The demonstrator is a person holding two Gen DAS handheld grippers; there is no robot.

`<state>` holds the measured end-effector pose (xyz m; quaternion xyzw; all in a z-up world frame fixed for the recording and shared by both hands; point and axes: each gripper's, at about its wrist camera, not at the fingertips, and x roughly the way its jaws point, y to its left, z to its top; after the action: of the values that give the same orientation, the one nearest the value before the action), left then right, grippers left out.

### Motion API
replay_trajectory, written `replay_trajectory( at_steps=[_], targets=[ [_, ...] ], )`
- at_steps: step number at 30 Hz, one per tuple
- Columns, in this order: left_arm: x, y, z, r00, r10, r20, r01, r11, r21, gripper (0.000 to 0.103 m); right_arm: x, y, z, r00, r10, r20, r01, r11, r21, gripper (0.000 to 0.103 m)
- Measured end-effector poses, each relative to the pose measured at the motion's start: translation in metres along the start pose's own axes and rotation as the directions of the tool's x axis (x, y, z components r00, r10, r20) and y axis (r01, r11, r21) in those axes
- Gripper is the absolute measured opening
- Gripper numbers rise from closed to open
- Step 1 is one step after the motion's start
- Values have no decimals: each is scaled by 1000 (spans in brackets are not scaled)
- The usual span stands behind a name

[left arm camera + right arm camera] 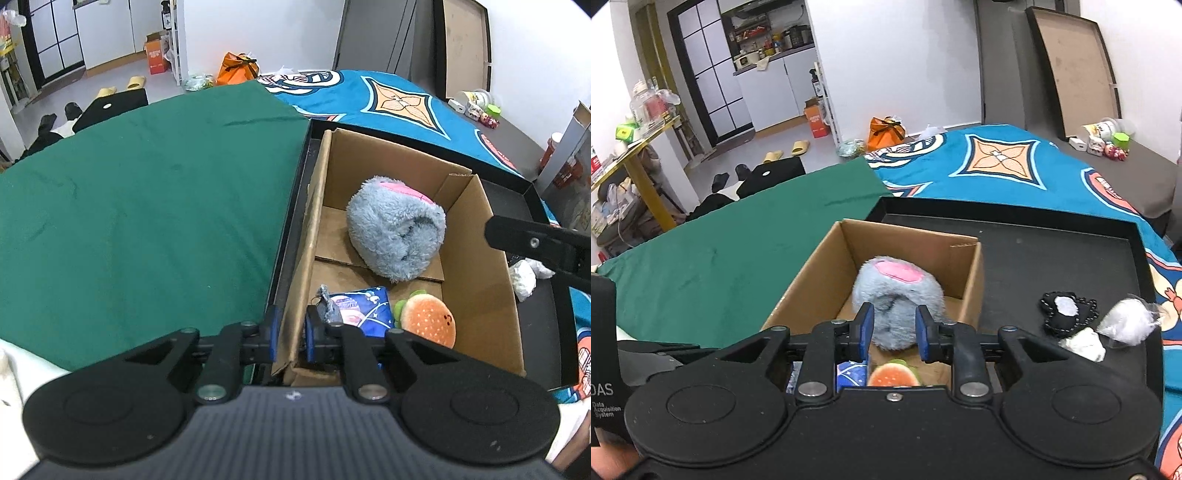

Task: Organize soft objects
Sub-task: 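Lift the denim cloth with the right tool into the box and release, then move the right tool to the white wrapped block and close on it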

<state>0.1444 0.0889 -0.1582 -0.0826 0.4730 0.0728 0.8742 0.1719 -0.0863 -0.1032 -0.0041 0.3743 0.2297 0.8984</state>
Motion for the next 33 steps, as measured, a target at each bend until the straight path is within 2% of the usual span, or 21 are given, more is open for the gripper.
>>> replay_trajectory(
  at_steps=[10, 14, 22, 28, 33],
  targets=[
    [-5, -10, -1, 998, 56, 25, -57, 998, 41, 17, -9, -26, -7, 1000, -12, 6, 12, 999, 42, 35],
    [-8, -14, -1, 996, 83, 37, -85, 995, 56, 30, -11, -41, -11, 1000, -23, 7, 23, 997, 70, 39],
    [-8, -21, 1, 992, 120, 39, -123, 989, 81, 42, -15, -70, -15, 999, -51, 18, 49, 993, 110, 46],
    [-8, -26, 1, 988, 146, 44, -150, 984, 95, 50, -9, -86, -20, 997, -71, 14, 68, 987, 144, 57],
    [-7, -31, 3, 983, 177, 43, -181, 978, 107, 57, -4, -96, -21, 997, -83, 8, 81, 984, 160, 71]
  ],
)
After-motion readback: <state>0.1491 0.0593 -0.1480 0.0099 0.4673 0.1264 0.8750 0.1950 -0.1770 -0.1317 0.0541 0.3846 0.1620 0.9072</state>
